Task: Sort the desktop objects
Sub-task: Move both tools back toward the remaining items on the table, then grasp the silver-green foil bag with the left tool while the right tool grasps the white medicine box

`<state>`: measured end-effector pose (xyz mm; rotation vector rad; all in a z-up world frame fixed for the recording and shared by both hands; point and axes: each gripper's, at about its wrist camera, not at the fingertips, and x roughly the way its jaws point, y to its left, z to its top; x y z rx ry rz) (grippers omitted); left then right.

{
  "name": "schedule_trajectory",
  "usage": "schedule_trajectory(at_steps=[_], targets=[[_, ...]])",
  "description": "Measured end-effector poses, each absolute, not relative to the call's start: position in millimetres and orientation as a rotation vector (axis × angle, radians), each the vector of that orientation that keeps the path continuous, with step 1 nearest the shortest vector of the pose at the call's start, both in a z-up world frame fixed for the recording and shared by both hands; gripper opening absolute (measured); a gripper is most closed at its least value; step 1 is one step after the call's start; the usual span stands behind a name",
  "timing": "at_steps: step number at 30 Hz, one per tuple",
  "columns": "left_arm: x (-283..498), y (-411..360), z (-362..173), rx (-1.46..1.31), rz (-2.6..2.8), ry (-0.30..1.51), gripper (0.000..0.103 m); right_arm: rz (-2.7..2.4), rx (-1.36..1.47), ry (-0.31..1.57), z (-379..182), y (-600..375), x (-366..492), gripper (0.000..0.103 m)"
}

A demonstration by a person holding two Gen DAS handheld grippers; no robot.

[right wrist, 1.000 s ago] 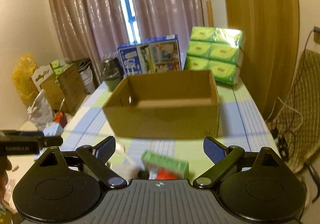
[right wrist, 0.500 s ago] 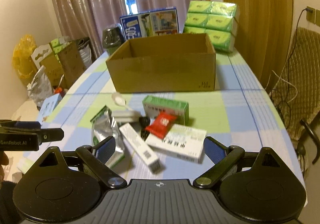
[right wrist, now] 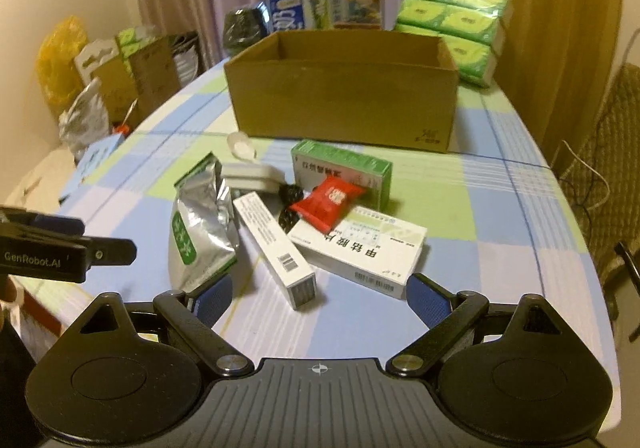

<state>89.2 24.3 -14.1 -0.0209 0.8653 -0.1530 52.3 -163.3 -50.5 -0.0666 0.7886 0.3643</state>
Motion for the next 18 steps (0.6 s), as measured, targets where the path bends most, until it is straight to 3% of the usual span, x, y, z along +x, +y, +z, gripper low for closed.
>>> schedule_trajectory(at_steps=[2, 4, 11, 15, 18], targets=[[93.0, 22.0, -20.5, -0.014, -0.163, 0.874, 0.087, 0.382, -0.083, 0.805, -58.4, -159.5, 59.8, 0.090], [98.4, 20.6, -27.2, -0.018, -0.177, 0.886, 0.087, 0.408, -0.089, 0.831, -66.8, -154.6, 70.1, 0.079], [119.9, 29.9, -41.4, -0.047, -0.170, 0.917, 0.087, 0.460, -0.221, 0.859, -92.2, -128.1, 98.5, 0.057], [128.4, 37.3, -45.3, -0.059, -0.167, 0.923, 0.087, 0.471, -0.279, 0.888, -104.4, -116.8, 108.7, 0.032], [131.8, 42.0, -47.0, -0.064, -0.160, 0.926, 0.087, 0.494, -0.282, 0.901, -106.5, -108.8, 105.2, 0.026]])
